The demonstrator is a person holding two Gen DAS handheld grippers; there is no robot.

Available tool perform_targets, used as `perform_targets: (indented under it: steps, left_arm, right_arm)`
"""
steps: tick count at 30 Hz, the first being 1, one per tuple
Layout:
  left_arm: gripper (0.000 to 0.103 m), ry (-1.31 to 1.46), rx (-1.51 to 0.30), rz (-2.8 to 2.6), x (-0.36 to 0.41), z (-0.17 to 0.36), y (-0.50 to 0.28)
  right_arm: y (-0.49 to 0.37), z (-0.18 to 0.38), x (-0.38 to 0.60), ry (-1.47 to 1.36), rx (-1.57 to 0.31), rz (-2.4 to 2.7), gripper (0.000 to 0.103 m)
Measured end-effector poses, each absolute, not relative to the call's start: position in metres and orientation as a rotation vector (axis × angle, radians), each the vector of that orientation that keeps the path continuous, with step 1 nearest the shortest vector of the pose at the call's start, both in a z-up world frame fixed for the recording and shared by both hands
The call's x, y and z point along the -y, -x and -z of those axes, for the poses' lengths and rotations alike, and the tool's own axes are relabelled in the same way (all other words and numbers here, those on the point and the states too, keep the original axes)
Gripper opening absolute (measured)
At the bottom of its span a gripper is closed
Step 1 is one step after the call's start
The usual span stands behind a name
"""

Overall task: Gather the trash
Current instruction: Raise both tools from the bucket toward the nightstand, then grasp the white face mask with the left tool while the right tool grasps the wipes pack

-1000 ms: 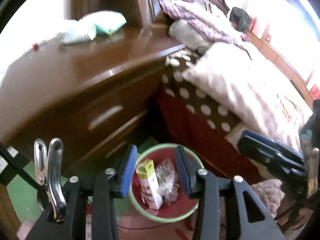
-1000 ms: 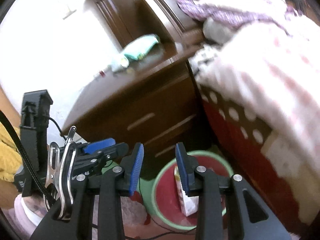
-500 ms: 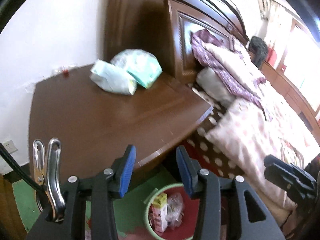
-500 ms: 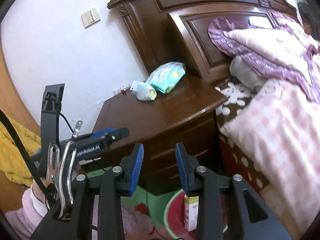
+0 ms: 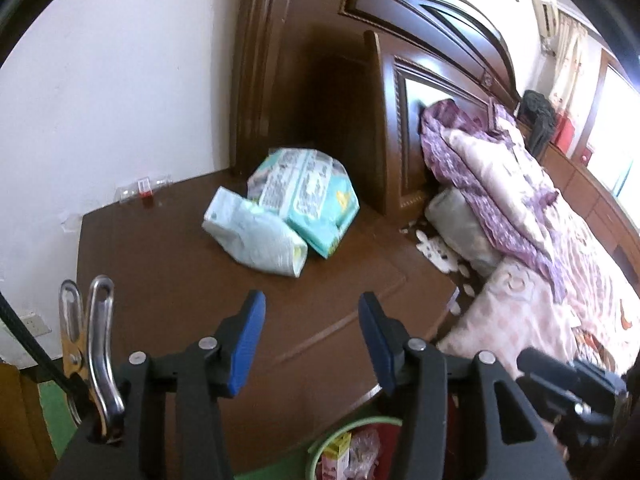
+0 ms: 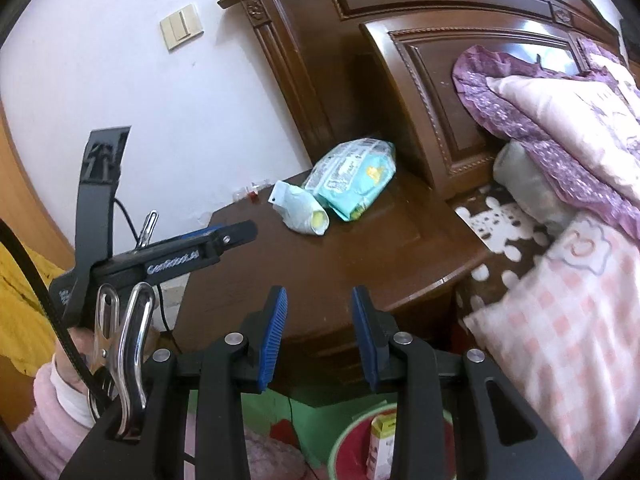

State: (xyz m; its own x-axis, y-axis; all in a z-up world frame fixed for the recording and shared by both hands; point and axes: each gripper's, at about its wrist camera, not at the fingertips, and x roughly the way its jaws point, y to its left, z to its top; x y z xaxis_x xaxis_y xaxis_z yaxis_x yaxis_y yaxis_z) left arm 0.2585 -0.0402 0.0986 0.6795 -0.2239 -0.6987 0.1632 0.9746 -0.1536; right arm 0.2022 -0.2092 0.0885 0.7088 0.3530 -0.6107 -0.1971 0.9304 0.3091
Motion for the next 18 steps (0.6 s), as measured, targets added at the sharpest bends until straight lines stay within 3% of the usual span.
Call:
perform_targets:
  steps: [4, 18]
  left_arm:
    - [0.057, 0.096, -0.802, 0.203, 0.043, -0.097, -0.288]
    - [0.058, 0.191, -0.874, 0.099, 0.042, -0.059, -0.384]
  right_arm:
    - [-0.226, -0.089, 0.209, -0.230, -0.723, -0.316, 0.034]
    - [-0.289, -0.063, 0.216, -0.264, -0.744, -0.351, 0.034]
